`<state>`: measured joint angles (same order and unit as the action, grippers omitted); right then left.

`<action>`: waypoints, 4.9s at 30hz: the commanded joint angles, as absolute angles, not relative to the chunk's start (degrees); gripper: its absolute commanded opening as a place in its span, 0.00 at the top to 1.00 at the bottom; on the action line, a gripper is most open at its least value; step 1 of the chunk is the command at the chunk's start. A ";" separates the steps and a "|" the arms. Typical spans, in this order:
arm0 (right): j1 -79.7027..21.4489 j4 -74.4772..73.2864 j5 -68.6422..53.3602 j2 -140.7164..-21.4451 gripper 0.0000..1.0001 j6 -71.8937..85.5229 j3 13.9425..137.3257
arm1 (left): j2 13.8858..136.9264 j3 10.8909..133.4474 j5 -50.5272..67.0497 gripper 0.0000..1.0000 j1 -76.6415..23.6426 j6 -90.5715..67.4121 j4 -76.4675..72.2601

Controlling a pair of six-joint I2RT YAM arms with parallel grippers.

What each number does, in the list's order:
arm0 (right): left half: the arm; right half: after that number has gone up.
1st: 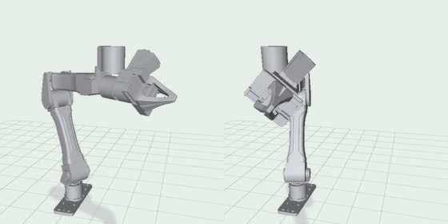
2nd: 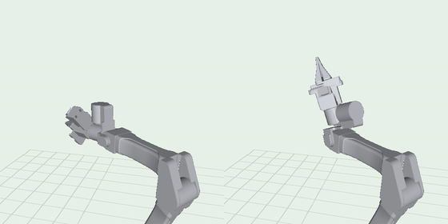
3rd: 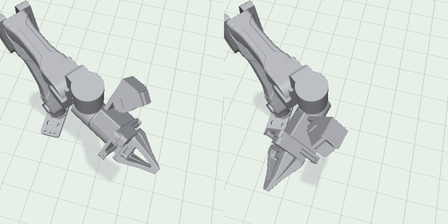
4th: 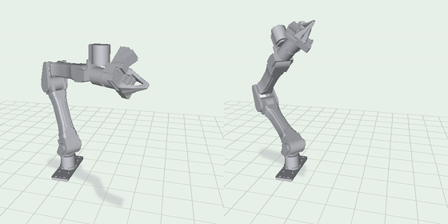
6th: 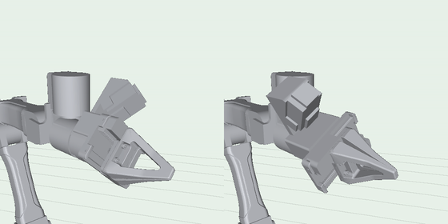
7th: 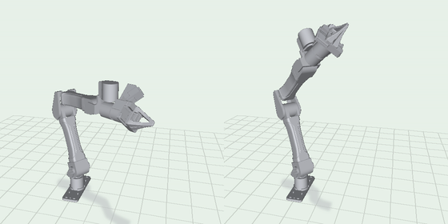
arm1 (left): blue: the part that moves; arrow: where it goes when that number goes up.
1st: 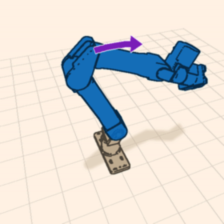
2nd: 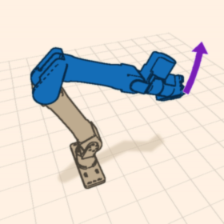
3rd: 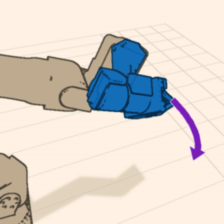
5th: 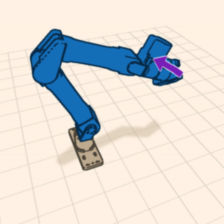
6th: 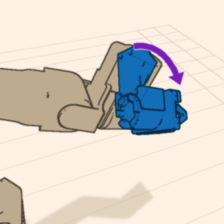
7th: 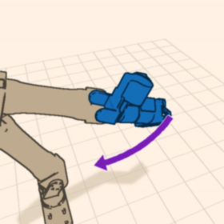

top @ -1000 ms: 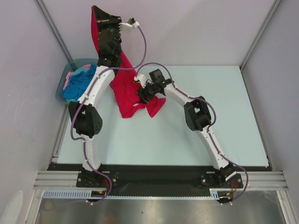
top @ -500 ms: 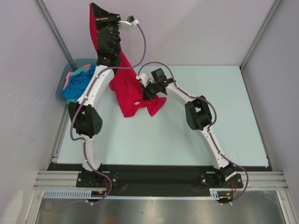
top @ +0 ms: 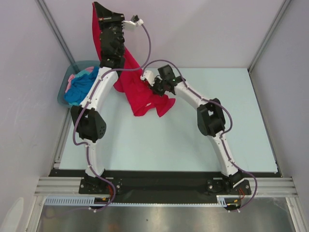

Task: Fold and stack the t-shirts
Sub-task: Flatten the tshirt out

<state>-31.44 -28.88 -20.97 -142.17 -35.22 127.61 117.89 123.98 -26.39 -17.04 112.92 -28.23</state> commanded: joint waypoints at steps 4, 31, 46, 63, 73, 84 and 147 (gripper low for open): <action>-28.57 -16.89 -5.11 -121.74 1.00 -55.44 117.78 | 117.42 126.22 -25.67 1.00 -17.14 111.88 -31.99; -1.06 43.07 19.51 -127.88 1.00 -84.21 128.84 | 122.97 134.30 -26.99 1.00 -10.37 98.10 -36.48; -0.70 36.12 15.73 -109.26 1.00 -74.35 132.97 | 104.60 120.77 -16.70 1.00 -18.80 85.52 -49.74; 3.96 -21.03 -3.42 -100.99 1.00 -63.90 141.59 | 102.49 131.58 -9.76 1.00 -20.66 84.53 11.90; -2.45 -66.42 -8.62 -95.72 1.00 -66.89 136.50 | 94.23 126.48 -7.56 1.00 -21.44 83.50 44.36; -6.51 -75.26 -7.64 -97.99 1.00 -62.05 133.07 | 92.63 120.23 -5.89 1.00 -23.64 75.24 61.35; -0.44 -86.92 -0.02 -109.77 1.00 -69.96 98.36 | 96.86 96.07 9.32 1.00 -20.13 76.81 74.09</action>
<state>-1.80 -74.81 -7.99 -109.25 -66.87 100.71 96.62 94.94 6.52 -19.44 75.94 65.45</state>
